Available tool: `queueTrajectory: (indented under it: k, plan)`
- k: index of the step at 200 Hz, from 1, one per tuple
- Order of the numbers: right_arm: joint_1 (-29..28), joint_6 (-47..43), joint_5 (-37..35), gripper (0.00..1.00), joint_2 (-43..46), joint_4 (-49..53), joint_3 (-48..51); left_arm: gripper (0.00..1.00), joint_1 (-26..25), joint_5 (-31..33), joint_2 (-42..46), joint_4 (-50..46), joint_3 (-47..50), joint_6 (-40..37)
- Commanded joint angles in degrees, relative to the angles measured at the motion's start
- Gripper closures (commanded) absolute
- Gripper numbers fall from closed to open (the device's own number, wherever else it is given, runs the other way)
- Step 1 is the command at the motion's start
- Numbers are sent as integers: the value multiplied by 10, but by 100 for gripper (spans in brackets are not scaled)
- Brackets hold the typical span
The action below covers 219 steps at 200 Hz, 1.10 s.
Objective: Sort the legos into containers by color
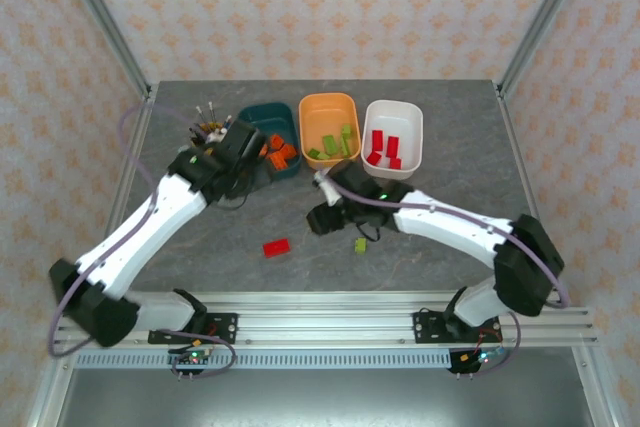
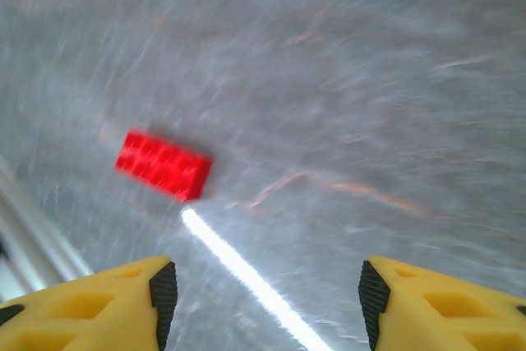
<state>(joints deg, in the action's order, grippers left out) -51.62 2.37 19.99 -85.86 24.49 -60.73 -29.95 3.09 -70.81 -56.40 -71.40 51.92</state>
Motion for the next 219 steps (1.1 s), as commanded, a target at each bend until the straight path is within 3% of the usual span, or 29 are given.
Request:
queueTrajectory:
  k: [1,34,57,97,156,184,219]
  plan:
    - [-55,-110,16,37,-53,48,-45,40,2,29,105,-11,89,53]
    - [-106,-199,-33,33,-134,46,-87,39,2,39,246,-51,174,96]
    - [-110,-219,-46,0,-190,44,-121,39,2,39,300,-77,193,111]
    - [-111,-212,-94,0,-258,36,-171,39,2,42,332,-98,184,110]
    - [-107,-180,-86,20,-341,64,-251,39,2,38,354,-106,179,112]
    - [-98,-169,-66,34,-365,90,-278,39,2,25,353,-90,181,102]
    - [-95,-161,-58,59,-379,108,-295,39,2,6,356,-74,194,94]
